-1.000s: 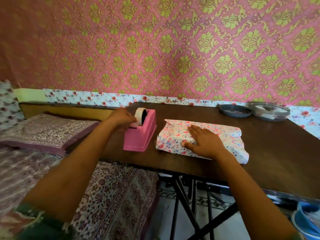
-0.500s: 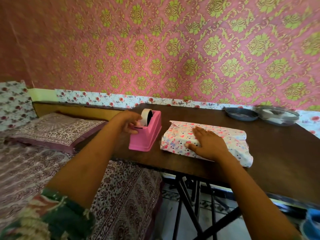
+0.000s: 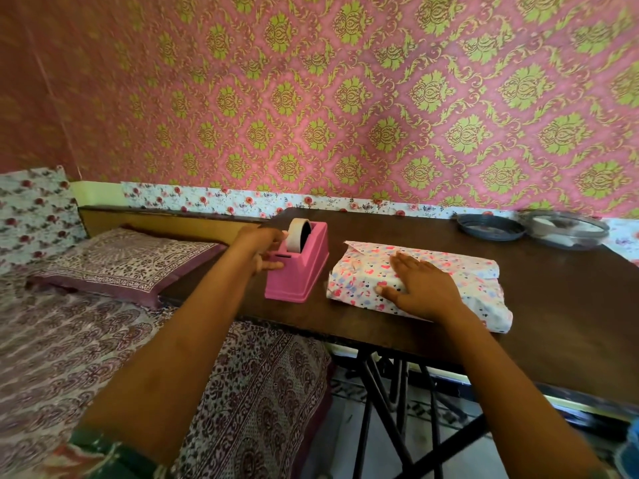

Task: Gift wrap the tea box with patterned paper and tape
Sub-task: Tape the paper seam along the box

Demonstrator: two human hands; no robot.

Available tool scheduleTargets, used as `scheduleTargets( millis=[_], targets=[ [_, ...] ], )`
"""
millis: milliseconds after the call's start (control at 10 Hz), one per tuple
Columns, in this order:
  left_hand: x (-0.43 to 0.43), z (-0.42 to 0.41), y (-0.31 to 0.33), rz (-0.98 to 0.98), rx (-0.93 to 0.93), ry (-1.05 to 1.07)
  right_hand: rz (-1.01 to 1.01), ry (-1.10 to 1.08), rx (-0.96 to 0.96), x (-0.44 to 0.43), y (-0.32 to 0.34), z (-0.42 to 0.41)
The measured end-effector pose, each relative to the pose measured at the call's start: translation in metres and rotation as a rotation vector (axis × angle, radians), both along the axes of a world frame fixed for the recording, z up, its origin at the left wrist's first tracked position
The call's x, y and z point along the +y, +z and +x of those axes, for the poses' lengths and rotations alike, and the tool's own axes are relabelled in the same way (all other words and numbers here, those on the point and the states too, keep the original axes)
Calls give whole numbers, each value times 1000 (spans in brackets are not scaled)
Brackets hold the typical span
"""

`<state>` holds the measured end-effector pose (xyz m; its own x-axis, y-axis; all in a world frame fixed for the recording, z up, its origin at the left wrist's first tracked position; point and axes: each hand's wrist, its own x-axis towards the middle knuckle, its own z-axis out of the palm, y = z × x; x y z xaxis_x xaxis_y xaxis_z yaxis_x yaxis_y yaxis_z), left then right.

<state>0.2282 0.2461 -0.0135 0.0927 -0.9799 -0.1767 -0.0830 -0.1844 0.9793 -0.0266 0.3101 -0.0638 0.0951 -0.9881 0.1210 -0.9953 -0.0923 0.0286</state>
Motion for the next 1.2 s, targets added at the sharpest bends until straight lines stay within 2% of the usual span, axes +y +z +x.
scheduleTargets(
  millis=[200, 300, 400, 600, 900, 1200],
  targets=[
    [10, 7, -29, -80, 195, 91, 6, -25, 5, 3, 2, 2],
    [13, 10, -32, -77, 192, 92, 6, -28, 4, 2, 3, 3],
    [17, 12, -37, -99, 51, 69, 3, -31, 3, 2, 3, 4],
    [24, 9, -50, -69, 130, 59, 4, -26, -3, 2, 2, 4],
    [20, 14, -58, -237, -81, 116, 9, -27, 6, 3, 3, 4],
    [13, 22, -50, -239, -296, 122, 6, -22, -3, 2, 2, 3]
  ],
)
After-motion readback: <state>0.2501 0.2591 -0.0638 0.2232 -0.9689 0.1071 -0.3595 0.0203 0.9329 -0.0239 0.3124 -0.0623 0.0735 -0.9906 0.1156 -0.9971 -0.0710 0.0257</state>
